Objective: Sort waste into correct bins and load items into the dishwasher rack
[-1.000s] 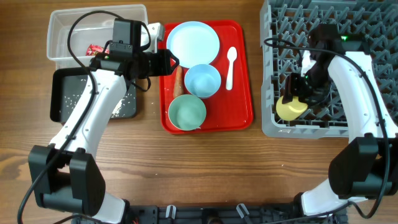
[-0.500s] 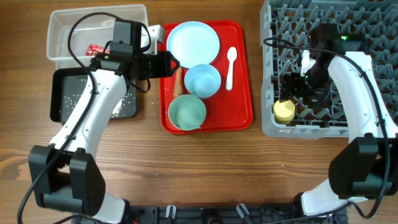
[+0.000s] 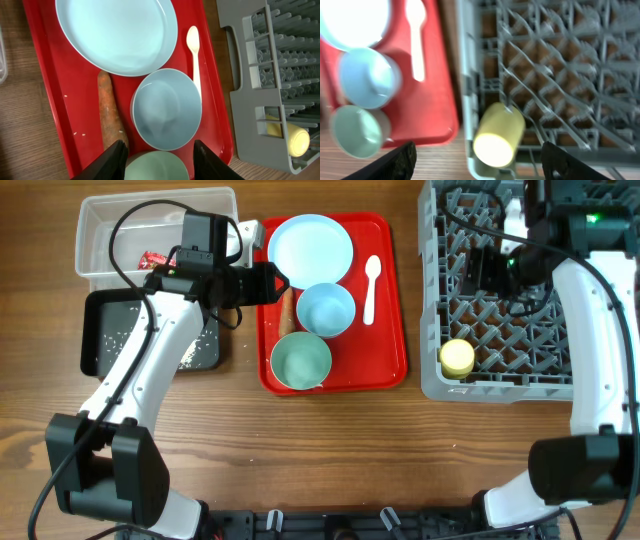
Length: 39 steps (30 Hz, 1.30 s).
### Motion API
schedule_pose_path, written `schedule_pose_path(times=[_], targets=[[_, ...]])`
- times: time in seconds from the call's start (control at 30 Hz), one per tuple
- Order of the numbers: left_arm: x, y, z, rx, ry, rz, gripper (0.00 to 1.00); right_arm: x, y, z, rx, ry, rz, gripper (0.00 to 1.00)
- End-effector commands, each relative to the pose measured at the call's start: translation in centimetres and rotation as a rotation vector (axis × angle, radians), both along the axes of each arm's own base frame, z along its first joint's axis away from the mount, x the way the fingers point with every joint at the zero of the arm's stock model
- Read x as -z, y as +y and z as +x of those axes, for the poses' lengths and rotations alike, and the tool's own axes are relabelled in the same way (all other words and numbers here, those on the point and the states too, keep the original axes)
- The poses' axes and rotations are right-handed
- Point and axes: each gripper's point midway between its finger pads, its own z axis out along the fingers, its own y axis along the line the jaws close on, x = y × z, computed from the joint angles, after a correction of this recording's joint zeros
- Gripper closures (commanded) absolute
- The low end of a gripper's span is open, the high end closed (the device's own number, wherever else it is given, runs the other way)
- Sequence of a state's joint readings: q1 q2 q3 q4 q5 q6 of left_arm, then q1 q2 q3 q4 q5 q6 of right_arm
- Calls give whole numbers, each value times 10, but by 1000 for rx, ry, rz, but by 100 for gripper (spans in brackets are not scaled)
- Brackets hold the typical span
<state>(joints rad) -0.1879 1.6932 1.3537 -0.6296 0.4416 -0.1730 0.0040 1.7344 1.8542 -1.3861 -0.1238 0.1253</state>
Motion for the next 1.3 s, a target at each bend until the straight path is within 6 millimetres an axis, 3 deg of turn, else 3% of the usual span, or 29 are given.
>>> schedule_pose_path(times=[0.0, 0.1, 0.2, 0.37, 0.6, 0.7, 1.03, 1.13, 1.27], targets=[[-7, 1, 2, 3, -25, 6, 57, -23, 43, 7, -119, -96, 96, 20], [-8, -10, 2, 24, -47, 22, 59, -28, 57, 16, -144, -143, 102, 19], [-1, -28, 0, 81, -107, 141, 57, -30, 53, 20, -99, -155, 116, 18], [22, -65, -3, 151, -210, 386, 49, -30, 52, 21, -93, -156, 116, 16], [57, -90, -13, 219, -164, 425, 50, -30, 51, 21, -93, -158, 116, 16], [64, -91, -12, 221, -157, 429, 50, -30, 52, 21, -96, -157, 115, 16], [59, -94, -5, 161, -162, 387, 50, -28, 52, 20, -95, -150, 115, 16], [60, -76, 4, -36, -98, 345, 51, -29, 55, 23, -94, -160, 129, 17], [60, -46, 19, -167, -46, 289, 51, -23, 78, 31, -108, -178, 183, 18]])
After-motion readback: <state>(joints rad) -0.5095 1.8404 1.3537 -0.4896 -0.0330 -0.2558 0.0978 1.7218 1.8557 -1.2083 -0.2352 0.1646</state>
